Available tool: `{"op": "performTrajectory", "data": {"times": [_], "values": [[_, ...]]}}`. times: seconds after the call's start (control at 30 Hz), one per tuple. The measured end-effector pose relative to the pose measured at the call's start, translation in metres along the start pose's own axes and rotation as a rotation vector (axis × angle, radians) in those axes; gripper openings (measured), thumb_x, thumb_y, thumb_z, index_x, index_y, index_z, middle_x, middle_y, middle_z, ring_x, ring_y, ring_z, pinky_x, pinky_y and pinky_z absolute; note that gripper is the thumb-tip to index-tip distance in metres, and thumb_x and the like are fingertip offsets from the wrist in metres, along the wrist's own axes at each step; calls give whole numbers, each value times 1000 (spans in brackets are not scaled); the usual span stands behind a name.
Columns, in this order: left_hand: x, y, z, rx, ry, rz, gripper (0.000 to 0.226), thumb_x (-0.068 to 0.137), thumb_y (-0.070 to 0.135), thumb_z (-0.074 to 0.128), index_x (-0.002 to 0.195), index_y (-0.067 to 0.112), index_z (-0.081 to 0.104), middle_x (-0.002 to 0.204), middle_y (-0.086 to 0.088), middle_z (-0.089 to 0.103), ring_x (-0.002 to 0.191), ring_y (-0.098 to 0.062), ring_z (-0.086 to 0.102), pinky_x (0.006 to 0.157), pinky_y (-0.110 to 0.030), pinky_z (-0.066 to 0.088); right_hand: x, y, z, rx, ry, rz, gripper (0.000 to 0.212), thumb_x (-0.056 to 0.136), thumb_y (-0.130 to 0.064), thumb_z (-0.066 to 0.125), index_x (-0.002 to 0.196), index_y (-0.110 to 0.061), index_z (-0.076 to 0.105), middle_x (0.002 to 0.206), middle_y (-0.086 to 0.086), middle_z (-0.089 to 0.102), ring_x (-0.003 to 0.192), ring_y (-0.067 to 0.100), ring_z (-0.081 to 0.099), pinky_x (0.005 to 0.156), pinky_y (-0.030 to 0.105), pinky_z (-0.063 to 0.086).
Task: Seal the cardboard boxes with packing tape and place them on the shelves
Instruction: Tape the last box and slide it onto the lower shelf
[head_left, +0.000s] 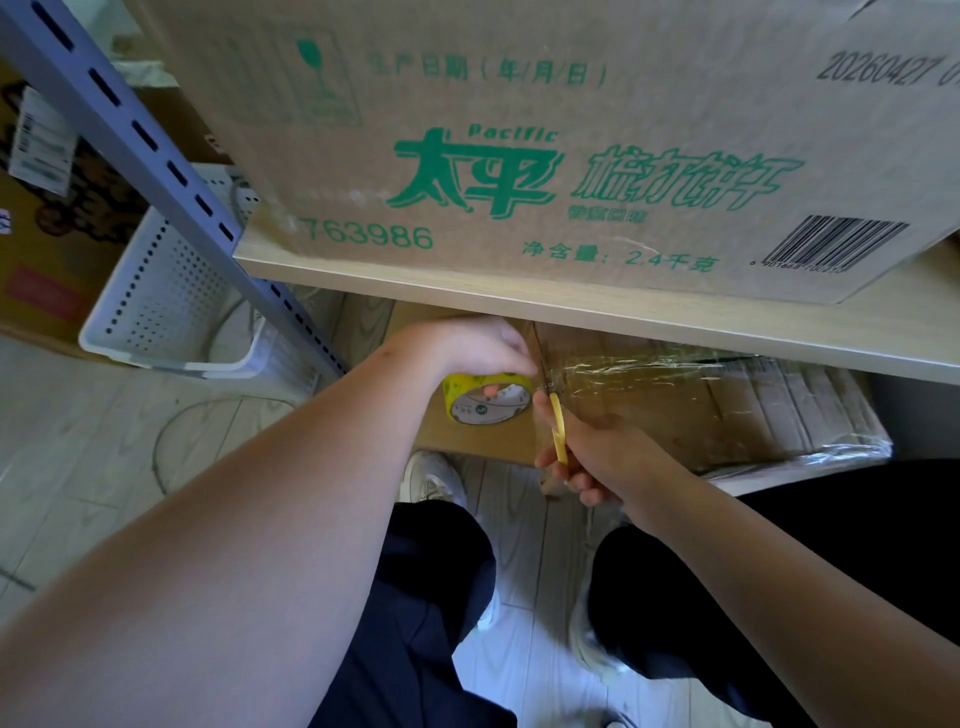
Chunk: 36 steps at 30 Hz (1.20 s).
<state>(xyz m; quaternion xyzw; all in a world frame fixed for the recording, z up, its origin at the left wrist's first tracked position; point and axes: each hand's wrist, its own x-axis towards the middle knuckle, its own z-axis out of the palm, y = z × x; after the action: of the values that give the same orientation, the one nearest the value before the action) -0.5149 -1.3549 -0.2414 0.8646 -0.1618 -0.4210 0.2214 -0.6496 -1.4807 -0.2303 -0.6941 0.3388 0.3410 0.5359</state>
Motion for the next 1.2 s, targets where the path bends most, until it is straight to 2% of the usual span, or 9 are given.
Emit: {"op": "performTrajectory", "data": {"times": [0.17, 0.43, 0.67, 0.8, 0.9, 0.93, 1.03, 1.1, 1.2], "values": [[3, 3, 5, 57, -2, -26, 26, 96, 37, 58, 116, 20, 65, 67, 8, 59, 70, -6, 55, 95, -32, 44, 2, 5, 2, 39, 19, -22, 67, 83, -73, 54, 73, -8, 65, 53, 0, 57, 41, 9, 42, 38, 20, 37], [4, 1, 5, 75, -44, -51, 25, 98, 33, 57, 118, 20, 64, 63, 11, 53, 70, -5, 53, 106, -32, 40, 3, 5, 0, -57, 21, -67, 66, 86, -69, 55, 72, -6, 67, 54, 1, 59, 39, 10, 42, 39, 20, 39], [5, 2, 4, 16, -28, -96, 24, 96, 40, 59, 111, 25, 68, 66, 9, 57, 67, -8, 53, 91, -30, 47, 4, 18, -8, -40, 63, -187, 60, 89, -57, 61, 77, 1, 71, 54, 2, 59, 36, 9, 42, 37, 21, 38], [-5, -1, -2, 76, -60, -126, 26, 93, 42, 59, 103, 22, 73, 57, 8, 63, 65, -15, 57, 81, -32, 52, 2, 21, -12, -128, 44, -245, 44, 90, -48, 65, 79, -7, 73, 60, 3, 65, 43, 11, 48, 37, 21, 40], [-24, -2, -10, 67, -76, -136, 27, 92, 41, 59, 104, 22, 74, 54, 8, 60, 67, -17, 55, 83, -37, 53, 2, 26, -13, -146, 1, -244, 22, 94, -34, 65, 82, -18, 75, 79, 8, 74, 57, 17, 56, 44, 24, 47], [-34, 0, -13, 55, -77, -135, 26, 92, 41, 59, 105, 22, 73, 53, 7, 58, 66, -18, 53, 79, -36, 52, -2, 27, -14, -143, -8, -235, 20, 94, -32, 65, 83, -19, 75, 81, 8, 73, 56, 15, 57, 47, 25, 50], [-73, 13, -23, -37, -32, -114, 21, 90, 40, 63, 99, 25, 75, 50, 5, 53, 56, -15, 47, 65, -27, 41, -28, 23, -22, -80, -6, -175, 38, 88, -47, 67, 85, -9, 68, 70, 5, 63, 45, 10, 55, 53, 29, 58], [-105, 26, -23, -96, 21, -84, 18, 91, 39, 63, 96, 27, 75, 59, 0, 55, 53, -12, 47, 64, -26, 41, -59, 22, -34, -85, -30, -169, 47, 86, -60, 62, 87, -14, 66, 70, 3, 60, 47, 10, 58, 54, 25, 57], [-154, 53, -8, -253, 118, -9, 16, 94, 35, 61, 96, 25, 74, 60, 3, 57, 50, -10, 48, 70, -26, 43, -118, 27, -60, -309, -46, -332, 28, 88, -58, 62, 83, -31, 70, 71, -5, 65, 51, 5, 60, 55, 21, 55]]}}
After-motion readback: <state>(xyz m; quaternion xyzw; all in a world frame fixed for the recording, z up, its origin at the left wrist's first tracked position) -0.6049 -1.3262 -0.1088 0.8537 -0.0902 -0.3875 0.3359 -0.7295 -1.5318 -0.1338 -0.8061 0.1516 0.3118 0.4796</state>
